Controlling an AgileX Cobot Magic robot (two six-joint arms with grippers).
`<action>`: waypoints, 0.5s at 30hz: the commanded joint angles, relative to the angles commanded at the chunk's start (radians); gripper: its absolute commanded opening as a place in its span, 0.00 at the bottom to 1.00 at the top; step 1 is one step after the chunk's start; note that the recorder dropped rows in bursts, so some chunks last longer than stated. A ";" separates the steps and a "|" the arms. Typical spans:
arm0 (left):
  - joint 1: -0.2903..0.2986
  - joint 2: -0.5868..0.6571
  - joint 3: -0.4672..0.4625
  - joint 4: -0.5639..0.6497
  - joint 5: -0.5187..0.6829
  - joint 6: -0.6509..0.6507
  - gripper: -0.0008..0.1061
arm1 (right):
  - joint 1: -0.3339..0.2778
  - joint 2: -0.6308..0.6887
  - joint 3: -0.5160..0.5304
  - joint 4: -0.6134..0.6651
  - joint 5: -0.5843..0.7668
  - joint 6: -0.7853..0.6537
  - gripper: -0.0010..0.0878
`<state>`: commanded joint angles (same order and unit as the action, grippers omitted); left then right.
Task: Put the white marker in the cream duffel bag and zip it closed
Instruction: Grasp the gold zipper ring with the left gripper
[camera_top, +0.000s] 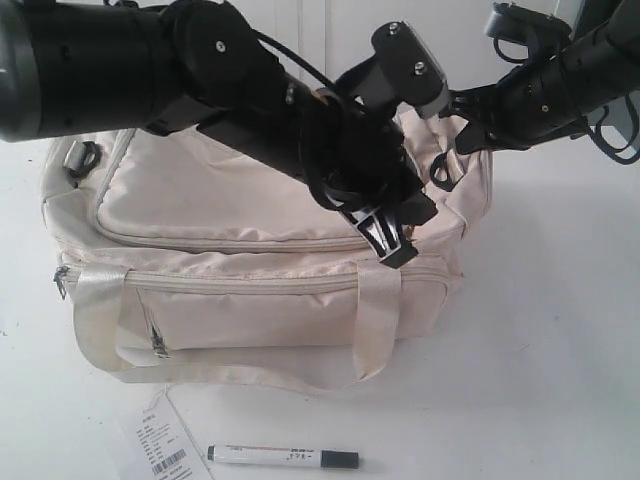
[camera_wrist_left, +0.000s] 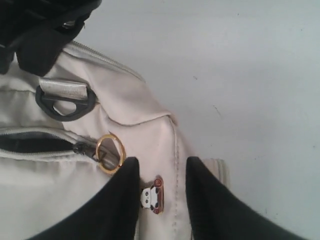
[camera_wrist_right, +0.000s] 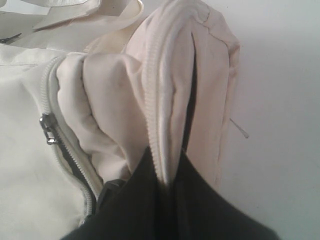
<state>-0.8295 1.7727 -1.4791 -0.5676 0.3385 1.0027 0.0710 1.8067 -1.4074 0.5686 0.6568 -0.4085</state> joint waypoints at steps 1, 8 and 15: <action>0.000 0.009 0.000 0.000 -0.002 0.021 0.36 | 0.000 0.000 0.000 0.000 0.000 0.000 0.01; 0.000 0.037 0.000 0.000 0.011 0.149 0.36 | 0.000 0.000 0.000 0.000 -0.004 0.000 0.01; 0.000 0.063 0.000 0.000 -0.087 0.209 0.46 | 0.000 0.000 0.000 0.000 -0.007 0.000 0.01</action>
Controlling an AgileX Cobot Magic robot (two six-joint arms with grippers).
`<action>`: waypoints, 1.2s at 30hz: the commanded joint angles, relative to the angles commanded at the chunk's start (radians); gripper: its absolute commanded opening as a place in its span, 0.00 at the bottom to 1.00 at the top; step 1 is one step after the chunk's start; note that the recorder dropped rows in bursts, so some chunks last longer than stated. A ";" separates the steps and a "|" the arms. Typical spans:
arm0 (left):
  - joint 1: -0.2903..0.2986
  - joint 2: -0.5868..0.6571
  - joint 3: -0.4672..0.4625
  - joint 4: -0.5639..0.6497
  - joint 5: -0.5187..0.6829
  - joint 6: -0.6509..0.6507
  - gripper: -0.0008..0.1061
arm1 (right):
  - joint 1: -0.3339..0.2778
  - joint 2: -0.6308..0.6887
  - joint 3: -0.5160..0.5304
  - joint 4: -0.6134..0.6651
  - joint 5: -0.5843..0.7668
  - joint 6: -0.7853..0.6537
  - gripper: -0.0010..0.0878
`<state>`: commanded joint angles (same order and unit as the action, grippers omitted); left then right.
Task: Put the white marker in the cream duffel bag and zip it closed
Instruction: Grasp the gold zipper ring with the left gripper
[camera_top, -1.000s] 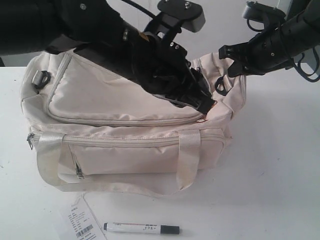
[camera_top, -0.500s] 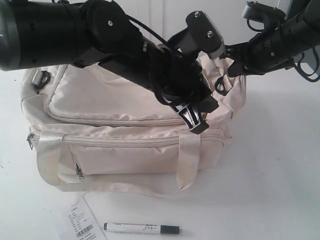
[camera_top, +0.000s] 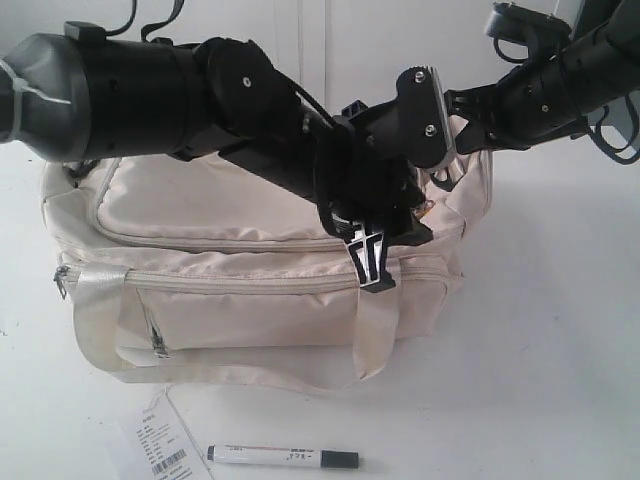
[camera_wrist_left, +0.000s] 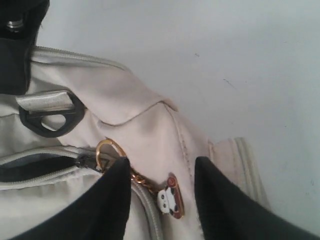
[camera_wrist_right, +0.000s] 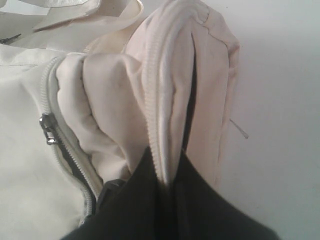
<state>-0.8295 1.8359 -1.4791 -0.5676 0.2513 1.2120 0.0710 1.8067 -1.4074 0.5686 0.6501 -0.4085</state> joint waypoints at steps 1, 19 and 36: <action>0.000 0.005 0.000 0.000 -0.018 0.003 0.46 | 0.000 0.000 0.000 0.000 0.000 0.000 0.01; 0.000 0.066 0.000 0.000 -0.154 0.157 0.46 | 0.000 0.000 0.000 0.000 -0.002 0.000 0.01; 0.000 0.122 0.000 0.000 -0.235 0.134 0.01 | 0.000 0.000 0.000 0.000 -0.002 0.000 0.01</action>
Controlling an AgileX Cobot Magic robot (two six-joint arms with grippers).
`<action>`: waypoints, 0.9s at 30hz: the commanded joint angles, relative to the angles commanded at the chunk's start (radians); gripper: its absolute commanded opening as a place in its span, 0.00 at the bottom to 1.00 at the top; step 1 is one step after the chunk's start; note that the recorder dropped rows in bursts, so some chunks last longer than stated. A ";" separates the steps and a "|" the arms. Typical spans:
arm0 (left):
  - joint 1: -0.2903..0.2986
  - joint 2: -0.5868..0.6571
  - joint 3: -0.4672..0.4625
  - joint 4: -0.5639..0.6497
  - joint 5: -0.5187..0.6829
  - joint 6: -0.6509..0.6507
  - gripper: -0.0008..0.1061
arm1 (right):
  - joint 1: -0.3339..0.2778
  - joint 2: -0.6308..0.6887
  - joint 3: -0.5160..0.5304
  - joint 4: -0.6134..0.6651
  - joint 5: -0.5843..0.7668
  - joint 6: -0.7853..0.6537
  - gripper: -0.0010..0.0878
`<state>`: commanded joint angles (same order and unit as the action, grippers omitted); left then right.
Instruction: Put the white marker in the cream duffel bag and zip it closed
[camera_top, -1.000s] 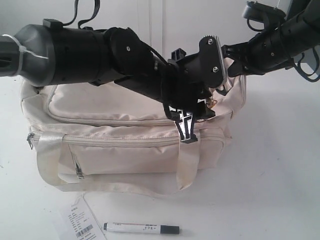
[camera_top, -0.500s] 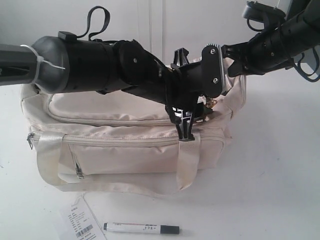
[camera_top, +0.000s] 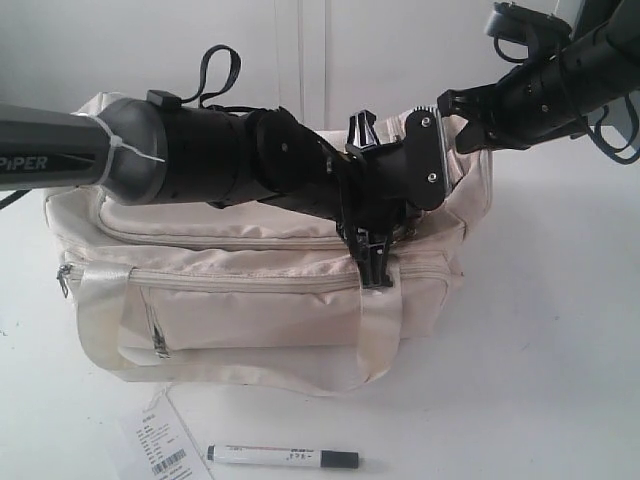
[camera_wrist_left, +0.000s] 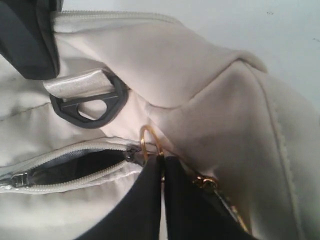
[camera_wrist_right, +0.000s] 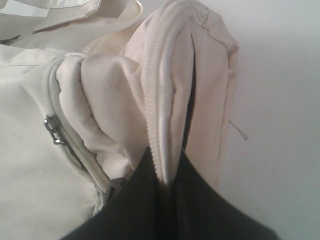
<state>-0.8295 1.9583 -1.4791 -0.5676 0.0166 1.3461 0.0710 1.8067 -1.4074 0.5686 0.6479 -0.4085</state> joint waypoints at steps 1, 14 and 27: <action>0.000 -0.005 0.000 0.000 0.000 -0.023 0.01 | 0.000 0.000 0.000 0.000 0.000 0.000 0.01; 0.000 -0.086 0.000 0.000 0.091 -0.223 0.01 | 0.000 0.000 0.000 0.000 -0.003 0.000 0.01; 0.000 -0.123 0.000 0.000 0.179 -0.277 0.01 | 0.000 0.000 0.000 0.000 -0.001 0.000 0.01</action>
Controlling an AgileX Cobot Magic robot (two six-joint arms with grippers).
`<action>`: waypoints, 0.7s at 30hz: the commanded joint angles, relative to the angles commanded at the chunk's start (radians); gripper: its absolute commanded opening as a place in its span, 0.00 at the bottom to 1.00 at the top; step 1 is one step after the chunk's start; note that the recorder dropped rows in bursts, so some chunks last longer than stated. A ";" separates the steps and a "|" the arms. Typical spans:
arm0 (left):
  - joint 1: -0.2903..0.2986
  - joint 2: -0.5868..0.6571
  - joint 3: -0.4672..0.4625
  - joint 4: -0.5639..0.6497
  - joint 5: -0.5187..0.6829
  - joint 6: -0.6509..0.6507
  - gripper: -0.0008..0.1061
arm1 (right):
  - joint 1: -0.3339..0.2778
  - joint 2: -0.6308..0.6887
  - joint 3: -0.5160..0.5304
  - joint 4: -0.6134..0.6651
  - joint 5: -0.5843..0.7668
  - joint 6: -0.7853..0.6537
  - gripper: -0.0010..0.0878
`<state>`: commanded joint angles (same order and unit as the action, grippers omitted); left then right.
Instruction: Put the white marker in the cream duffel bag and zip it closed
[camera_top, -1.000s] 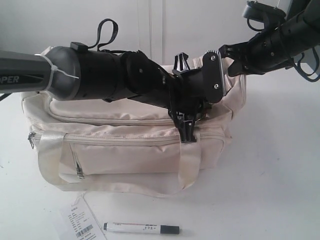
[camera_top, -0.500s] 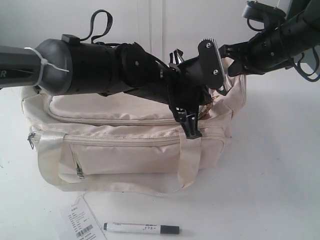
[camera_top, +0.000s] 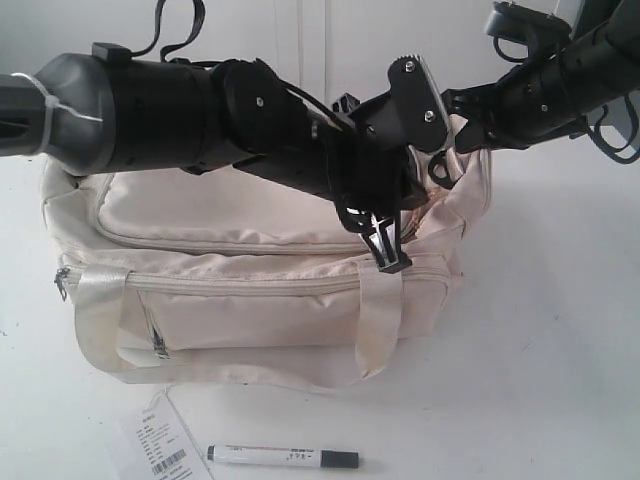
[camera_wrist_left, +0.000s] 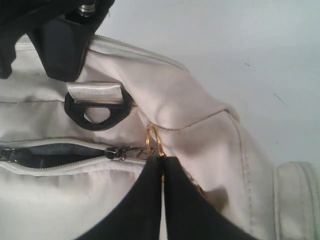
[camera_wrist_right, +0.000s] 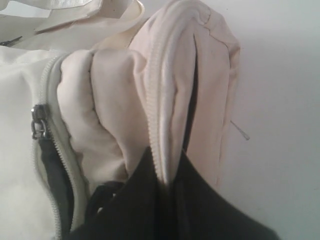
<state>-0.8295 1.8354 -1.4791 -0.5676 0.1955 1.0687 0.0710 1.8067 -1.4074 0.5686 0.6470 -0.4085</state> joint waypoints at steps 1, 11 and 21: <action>0.000 0.000 0.000 0.000 0.009 0.000 0.01 | 0.000 0.000 0.000 0.000 0.000 0.000 0.01; 0.000 -0.029 0.000 0.000 0.051 -0.018 0.01 | 0.000 0.000 0.000 0.001 -0.002 0.000 0.01; 0.000 -0.042 0.000 0.000 0.120 -0.046 0.01 | 0.000 0.000 0.000 0.001 -0.002 0.000 0.01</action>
<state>-0.8295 1.7931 -1.4791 -0.5676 0.3159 1.0231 0.0710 1.8067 -1.4074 0.5694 0.6449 -0.4085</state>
